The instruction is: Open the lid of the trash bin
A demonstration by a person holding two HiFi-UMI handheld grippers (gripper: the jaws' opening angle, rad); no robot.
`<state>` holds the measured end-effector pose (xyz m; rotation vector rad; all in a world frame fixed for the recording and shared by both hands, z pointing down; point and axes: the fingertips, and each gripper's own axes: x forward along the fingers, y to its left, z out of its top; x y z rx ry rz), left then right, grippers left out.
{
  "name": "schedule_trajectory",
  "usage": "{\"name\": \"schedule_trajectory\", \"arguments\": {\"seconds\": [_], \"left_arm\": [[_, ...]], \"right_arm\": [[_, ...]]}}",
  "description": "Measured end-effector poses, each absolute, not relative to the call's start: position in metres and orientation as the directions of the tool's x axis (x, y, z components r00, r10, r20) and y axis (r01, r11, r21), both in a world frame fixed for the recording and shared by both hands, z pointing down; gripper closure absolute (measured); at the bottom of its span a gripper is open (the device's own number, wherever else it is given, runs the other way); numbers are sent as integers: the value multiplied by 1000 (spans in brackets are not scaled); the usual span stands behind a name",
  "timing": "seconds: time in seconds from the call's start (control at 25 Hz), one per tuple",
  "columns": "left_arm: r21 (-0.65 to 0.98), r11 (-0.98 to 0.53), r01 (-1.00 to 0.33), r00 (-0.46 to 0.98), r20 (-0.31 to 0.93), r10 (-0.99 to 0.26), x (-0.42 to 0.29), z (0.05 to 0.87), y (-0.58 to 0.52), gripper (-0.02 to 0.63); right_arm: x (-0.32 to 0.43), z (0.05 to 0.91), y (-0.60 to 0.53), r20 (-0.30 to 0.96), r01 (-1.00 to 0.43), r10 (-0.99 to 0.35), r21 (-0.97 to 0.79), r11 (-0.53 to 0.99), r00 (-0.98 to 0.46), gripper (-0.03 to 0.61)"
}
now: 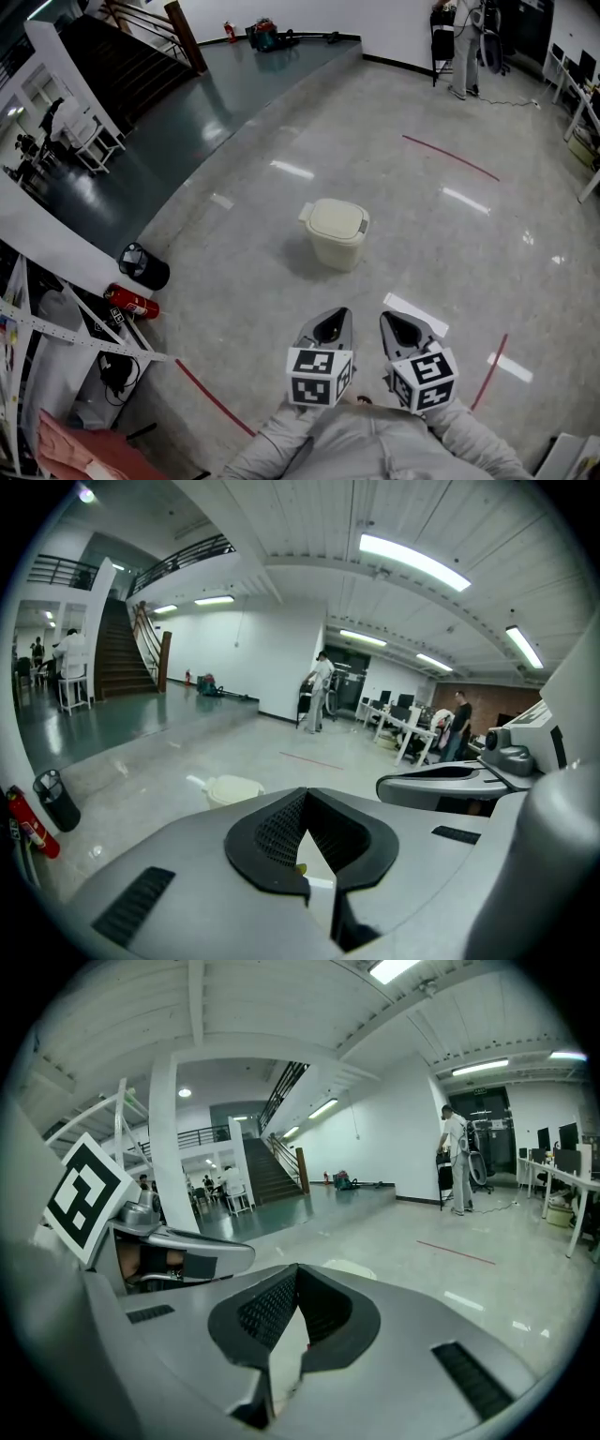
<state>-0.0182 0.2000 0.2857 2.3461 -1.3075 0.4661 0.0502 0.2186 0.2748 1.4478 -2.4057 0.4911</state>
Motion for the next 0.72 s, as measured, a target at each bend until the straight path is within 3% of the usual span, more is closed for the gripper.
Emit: {"name": "schedule_trajectory", "arguments": {"seconds": [0.72], "left_arm": [[185,-511,-839,526,513,-678,-32,288,25,609]], "right_arm": [[40,280,52,465,-915,-789,-163,368,-401,584]]}}
